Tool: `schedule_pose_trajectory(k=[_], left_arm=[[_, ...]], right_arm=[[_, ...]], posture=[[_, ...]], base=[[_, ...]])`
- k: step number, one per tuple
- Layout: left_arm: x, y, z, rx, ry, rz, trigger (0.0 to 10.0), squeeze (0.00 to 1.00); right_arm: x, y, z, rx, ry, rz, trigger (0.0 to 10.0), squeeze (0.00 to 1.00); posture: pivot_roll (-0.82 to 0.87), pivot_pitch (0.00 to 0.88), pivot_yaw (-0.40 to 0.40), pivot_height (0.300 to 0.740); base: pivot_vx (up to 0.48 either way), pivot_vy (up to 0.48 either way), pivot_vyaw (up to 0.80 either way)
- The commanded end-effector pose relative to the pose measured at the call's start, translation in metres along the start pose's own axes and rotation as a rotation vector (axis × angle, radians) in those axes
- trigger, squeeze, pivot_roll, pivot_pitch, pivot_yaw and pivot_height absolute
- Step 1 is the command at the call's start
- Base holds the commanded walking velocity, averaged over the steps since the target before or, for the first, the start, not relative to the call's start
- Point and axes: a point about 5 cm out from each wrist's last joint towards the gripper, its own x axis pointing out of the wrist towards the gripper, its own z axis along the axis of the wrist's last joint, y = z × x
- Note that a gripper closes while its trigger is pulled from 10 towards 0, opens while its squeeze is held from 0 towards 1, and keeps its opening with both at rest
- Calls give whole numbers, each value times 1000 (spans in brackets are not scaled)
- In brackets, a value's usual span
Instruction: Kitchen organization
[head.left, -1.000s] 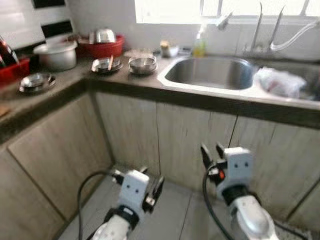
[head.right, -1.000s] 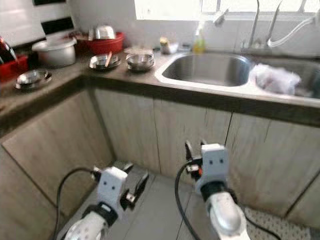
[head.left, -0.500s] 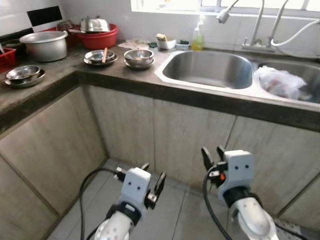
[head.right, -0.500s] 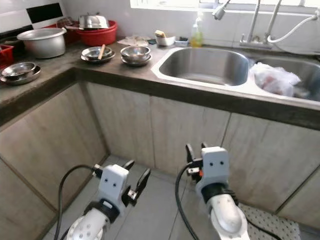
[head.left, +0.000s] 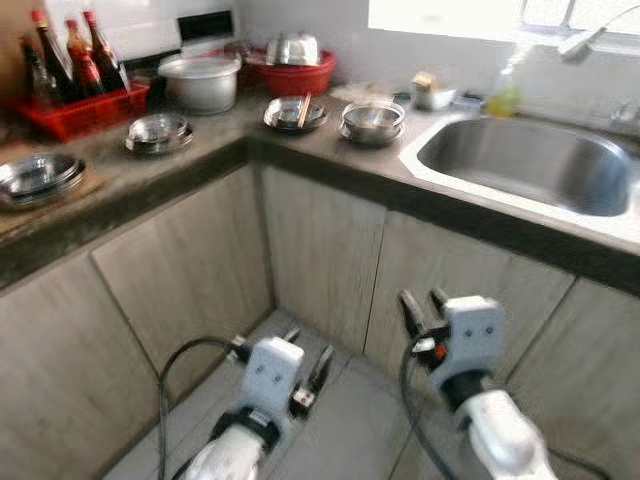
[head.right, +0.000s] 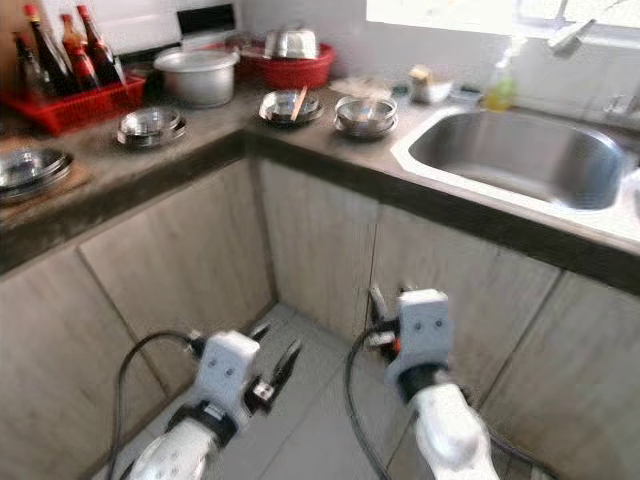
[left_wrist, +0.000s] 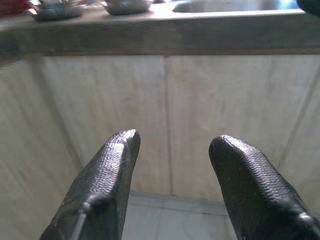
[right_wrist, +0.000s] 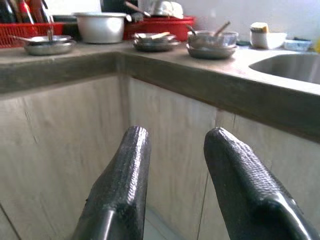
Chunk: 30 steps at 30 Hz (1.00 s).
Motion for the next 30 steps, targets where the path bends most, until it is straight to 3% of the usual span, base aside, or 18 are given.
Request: schedule_pose_trajectory(k=[1, 20, 30], left_arm=[[1, -5, 2, 0, -9, -14, 10000, 0], [2, -6, 3, -4, -8, -18, 10000, 0], [2, -6, 3, -5, -6, -15, 10000, 0]], right_arm=[[0, -5, -1, -18, 1, -22, 10000, 0], [4, -6, 2, -36, -17, -27, 10000, 0], [7, -9, 4, -34, -21, -47, 10000, 0]], posture=[[30, 0, -11, 740], [32, 0, -14, 740], [32, 0, -16, 740]], base=[[300, 0, 800], [298, 0, 800], [298, 0, 0]])
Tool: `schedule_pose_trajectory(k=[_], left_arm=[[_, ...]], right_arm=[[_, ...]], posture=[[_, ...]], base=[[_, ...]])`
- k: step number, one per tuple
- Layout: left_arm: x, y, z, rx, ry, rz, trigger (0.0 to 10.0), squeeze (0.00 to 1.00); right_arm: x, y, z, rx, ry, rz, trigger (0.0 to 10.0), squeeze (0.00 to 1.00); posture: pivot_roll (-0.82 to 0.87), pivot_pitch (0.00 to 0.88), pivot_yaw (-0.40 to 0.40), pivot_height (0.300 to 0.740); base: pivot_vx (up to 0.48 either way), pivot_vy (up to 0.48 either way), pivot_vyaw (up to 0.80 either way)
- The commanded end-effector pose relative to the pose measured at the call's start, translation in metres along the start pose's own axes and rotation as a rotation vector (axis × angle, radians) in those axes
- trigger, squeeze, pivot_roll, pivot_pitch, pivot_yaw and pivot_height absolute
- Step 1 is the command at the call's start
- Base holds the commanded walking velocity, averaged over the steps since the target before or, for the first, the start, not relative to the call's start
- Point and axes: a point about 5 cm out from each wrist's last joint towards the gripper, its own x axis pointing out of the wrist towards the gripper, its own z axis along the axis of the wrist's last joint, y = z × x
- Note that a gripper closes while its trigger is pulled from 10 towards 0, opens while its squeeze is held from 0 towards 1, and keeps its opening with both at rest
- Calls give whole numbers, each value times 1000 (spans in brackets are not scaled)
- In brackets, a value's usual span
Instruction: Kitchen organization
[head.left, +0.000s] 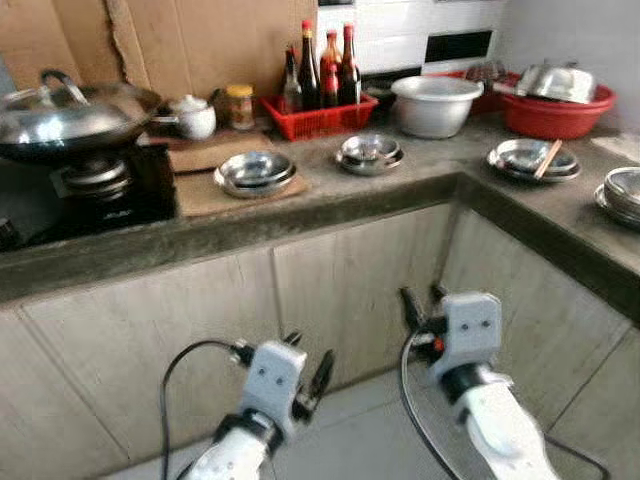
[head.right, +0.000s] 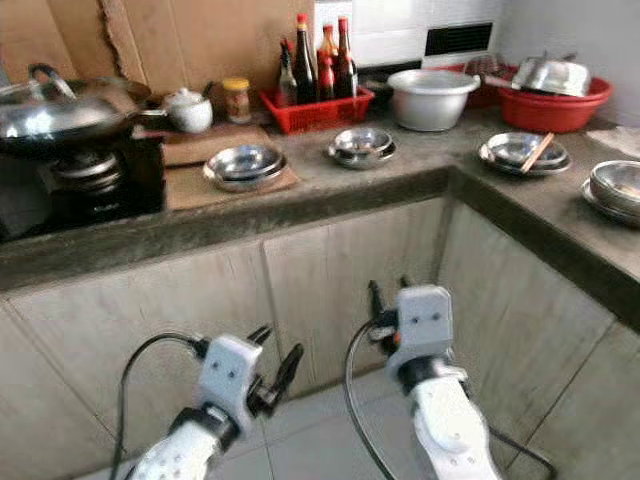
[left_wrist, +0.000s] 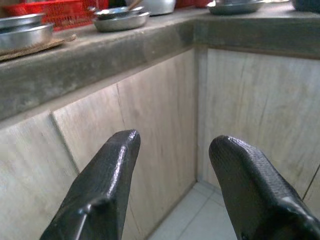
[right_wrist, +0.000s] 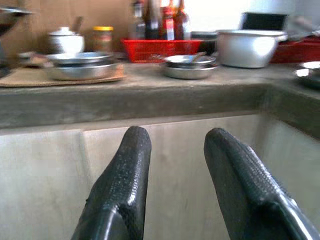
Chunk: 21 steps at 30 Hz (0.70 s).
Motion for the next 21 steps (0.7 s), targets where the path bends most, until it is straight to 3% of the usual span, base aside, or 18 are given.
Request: schedule_pose_trajectory(k=[1, 6, 11, 21], left_arm=[[3, -6, 3, -3, -9, -23, 10000, 0], [4, -6, 3, -4, -9, -22, 10000, 0], [4, -6, 3, -4, -10, -21, 10000, 0], [5, -6, 4, -4, -10, -19, 10000, 0]], right_arm=[[1, -8, 1, -15, -2, -27, 10000, 0], [2, -4, 3, -48, -15, -2, 10000, 0], [6, -5, 7, -54, -30, -14, 10000, 0], [11, -8, 10, -24, -36, -30, 10000, 0]], posture=[[32, 0, -16, 740], [35, 0, -17, 740], [32, 0, -16, 740], [35, 0, -18, 740]], base=[[300, 0, 0], [296, 0, 81], [296, 0, 800], [297, 0, 0]])
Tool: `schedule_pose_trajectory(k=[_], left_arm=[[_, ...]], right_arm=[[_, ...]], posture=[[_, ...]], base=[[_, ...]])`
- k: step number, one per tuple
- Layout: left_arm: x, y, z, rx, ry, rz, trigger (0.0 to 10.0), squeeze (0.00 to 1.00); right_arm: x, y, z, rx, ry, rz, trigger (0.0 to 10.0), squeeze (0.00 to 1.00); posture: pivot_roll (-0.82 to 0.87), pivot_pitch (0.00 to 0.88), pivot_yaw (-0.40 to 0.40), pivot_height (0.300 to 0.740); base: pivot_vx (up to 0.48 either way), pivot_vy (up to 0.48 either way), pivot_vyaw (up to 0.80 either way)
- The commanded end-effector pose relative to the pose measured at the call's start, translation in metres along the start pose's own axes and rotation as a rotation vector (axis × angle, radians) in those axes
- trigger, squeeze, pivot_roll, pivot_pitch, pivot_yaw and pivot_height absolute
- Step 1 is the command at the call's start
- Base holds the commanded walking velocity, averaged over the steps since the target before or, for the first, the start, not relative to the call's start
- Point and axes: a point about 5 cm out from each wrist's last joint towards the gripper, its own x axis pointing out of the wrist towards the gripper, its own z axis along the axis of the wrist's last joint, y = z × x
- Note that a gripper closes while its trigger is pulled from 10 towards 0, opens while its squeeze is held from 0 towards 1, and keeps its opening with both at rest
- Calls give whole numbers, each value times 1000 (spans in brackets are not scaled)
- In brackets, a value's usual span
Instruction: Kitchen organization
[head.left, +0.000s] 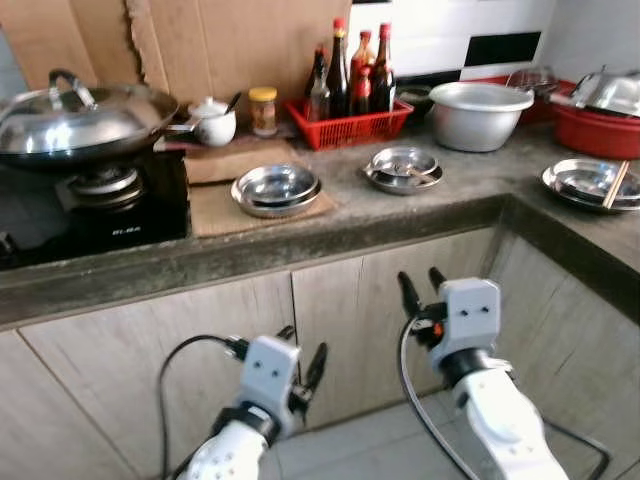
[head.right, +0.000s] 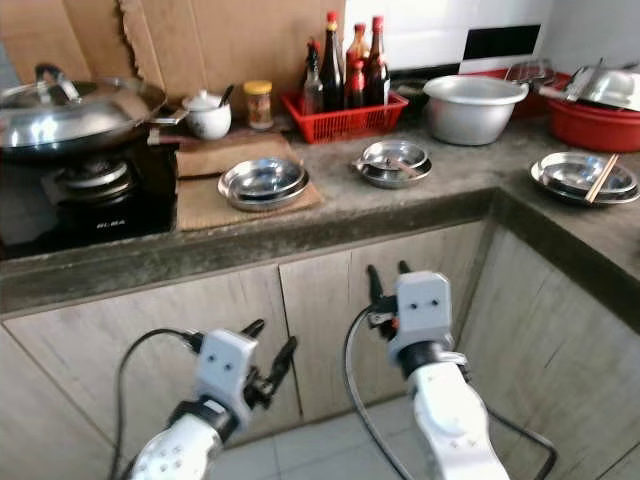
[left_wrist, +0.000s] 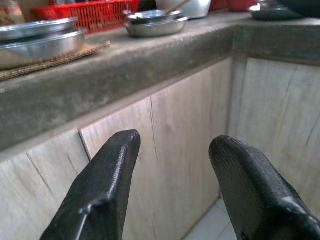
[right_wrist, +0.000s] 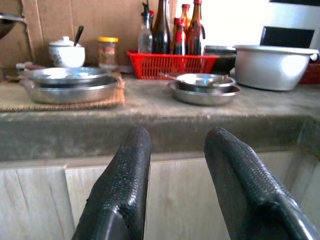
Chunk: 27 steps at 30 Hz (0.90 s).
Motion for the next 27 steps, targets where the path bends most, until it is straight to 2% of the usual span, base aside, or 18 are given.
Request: schedule_pose_trajectory(k=[1, 8, 19, 27], left_arm=[[-2, 7, 0, 17, 8, 21, 10000, 0], [-2, 7, -1, 17, 10, 19, 10000, 0], [-2, 5, -2, 15, 11, 17, 10000, 0], [-2, 5, -3, 15, 12, 18, 10000, 0]], right_arm=[[4, 7, 2, 14, -7, 19, 10000, 0], [9, 4, 2, -20, -6, 9, 10000, 0], [16, 5, 5, -29, -17, 62, 10000, 0], [19, 11, 9, -16, -31, 93, 10000, 0]], posture=[[35, 0, -18, 740], [29, 0, -16, 740], [33, 0, -25, 740], [32, 0, -23, 740]], base=[[296, 0, 0], [299, 0, 0], [298, 0, 0], [299, 0, 692]])
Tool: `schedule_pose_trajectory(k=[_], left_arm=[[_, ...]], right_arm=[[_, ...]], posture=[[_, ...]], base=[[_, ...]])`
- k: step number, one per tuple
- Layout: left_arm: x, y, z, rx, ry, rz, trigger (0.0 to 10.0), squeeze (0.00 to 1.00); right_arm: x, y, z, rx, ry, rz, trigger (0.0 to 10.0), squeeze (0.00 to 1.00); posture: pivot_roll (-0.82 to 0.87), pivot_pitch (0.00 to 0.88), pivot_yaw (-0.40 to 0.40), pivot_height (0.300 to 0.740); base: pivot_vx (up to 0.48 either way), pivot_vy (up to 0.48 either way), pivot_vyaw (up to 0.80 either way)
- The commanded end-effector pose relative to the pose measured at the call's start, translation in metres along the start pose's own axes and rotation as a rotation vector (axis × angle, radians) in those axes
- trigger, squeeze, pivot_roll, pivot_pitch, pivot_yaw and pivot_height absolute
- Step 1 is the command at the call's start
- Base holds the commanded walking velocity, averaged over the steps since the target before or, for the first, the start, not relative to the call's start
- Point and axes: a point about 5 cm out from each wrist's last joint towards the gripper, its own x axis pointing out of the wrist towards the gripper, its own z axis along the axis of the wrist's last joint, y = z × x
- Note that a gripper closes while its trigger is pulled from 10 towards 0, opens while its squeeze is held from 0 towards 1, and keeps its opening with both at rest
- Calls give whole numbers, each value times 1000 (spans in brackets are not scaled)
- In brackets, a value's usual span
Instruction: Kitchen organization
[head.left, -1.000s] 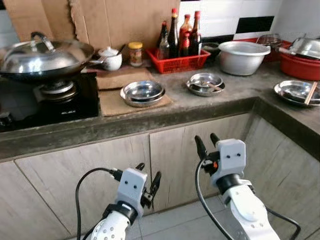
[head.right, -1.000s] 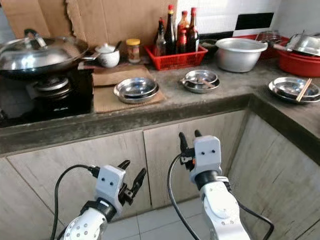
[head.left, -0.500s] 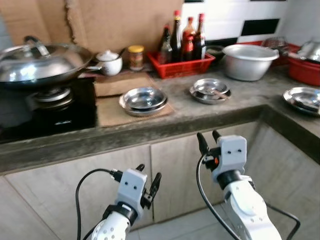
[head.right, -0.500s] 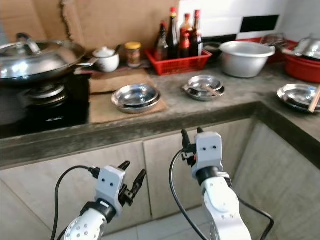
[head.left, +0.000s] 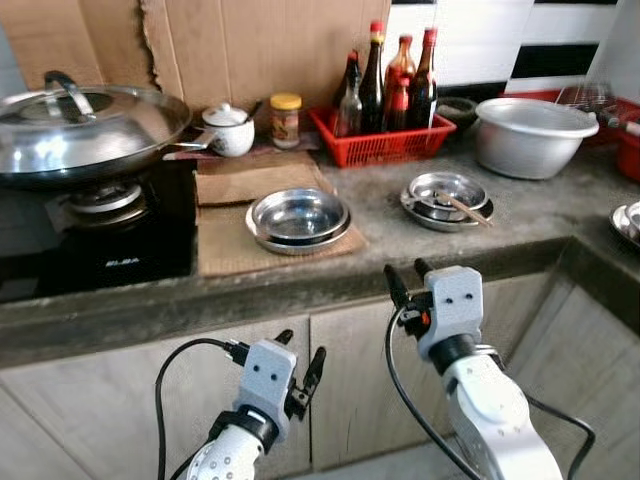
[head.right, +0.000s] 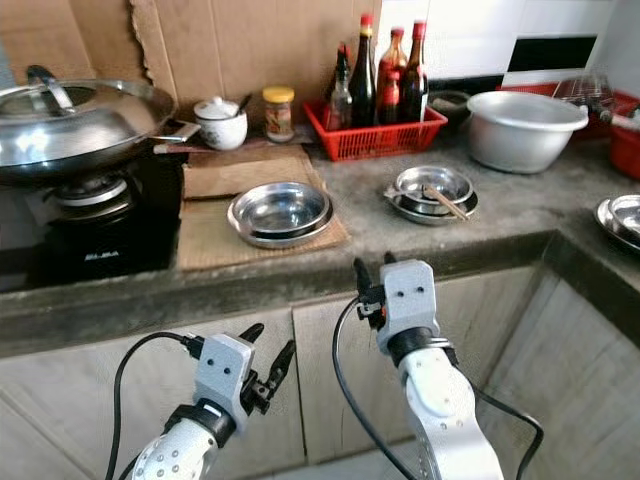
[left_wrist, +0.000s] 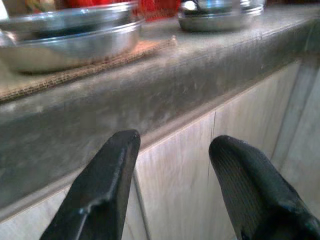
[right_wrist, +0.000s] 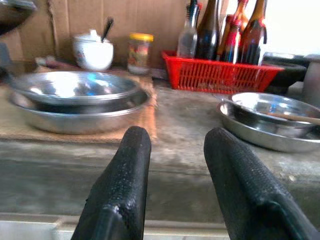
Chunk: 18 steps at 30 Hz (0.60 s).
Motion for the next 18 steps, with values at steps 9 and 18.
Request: schedule_pose_trajectory(k=[9, 18], left_arm=[[-1, 7, -1, 30, 10, 10, 10000, 0], [0, 8, -2, 32, 28, 22, 10000, 0]], right_arm=[[17, 1, 17, 3, -63, 43, 10000, 0], [33, -12, 34, 74, -83, 43, 10000, 0]], posture=[[31, 0, -24, 740], [31, 0, -25, 740]], base=[[298, 0, 0], [89, 0, 235]])
